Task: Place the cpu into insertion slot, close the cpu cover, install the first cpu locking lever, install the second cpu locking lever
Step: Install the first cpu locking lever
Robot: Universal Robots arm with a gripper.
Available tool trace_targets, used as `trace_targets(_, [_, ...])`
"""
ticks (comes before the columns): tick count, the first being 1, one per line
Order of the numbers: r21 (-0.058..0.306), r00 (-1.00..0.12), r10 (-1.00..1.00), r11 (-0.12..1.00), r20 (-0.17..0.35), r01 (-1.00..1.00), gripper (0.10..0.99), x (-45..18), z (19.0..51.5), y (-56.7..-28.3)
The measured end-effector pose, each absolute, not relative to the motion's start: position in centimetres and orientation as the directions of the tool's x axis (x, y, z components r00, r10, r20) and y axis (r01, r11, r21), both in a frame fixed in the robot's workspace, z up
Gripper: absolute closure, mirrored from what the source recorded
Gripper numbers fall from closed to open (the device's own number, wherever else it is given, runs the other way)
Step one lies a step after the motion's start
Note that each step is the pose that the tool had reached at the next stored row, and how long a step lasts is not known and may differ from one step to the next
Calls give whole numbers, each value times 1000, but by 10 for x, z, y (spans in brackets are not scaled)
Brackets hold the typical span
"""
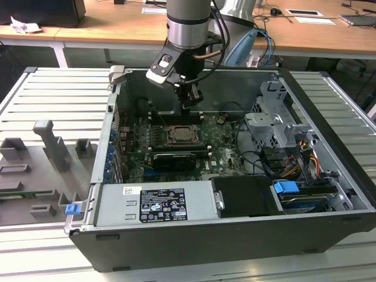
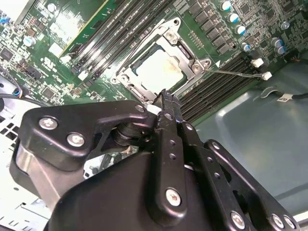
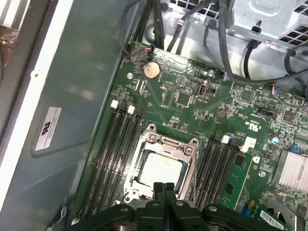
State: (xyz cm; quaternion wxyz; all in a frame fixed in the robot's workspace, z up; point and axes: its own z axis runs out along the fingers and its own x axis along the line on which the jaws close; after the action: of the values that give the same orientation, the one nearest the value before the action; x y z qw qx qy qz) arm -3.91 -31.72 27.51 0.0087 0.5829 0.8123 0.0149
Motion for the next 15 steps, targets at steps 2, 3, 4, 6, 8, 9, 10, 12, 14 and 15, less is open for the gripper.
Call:
trace_targets(2, [34,-334,943,333,3,942,980,-39,275,-317])
trace_targets(3, [34,-338,941,338,3,940,980,-39,275,-317])
trace_targets(4, [34,-346,938,345,3,938,980,-39,275,-317])
trace_targets(6, [34,-358,934,358,2,933,980,-39,275,-317])
trace_targets(8, [34,-369,930,368,2,929,980,-39,275,-317])
trace_targets(9, [34,-373,928,373,2,927,980,-39,275,-317])
trace_targets(10, [34,-380,925,380,2,924,980,-39,275,-317])
trace_targets(12, [34,-392,920,392,1,919,980,-39,275,-317])
trace_targets(14, [33,-408,913,408,1,912,980,-39,275,-317])
trace_targets(15, [33,-420,908,419,0,907,980,-39,275,-317])
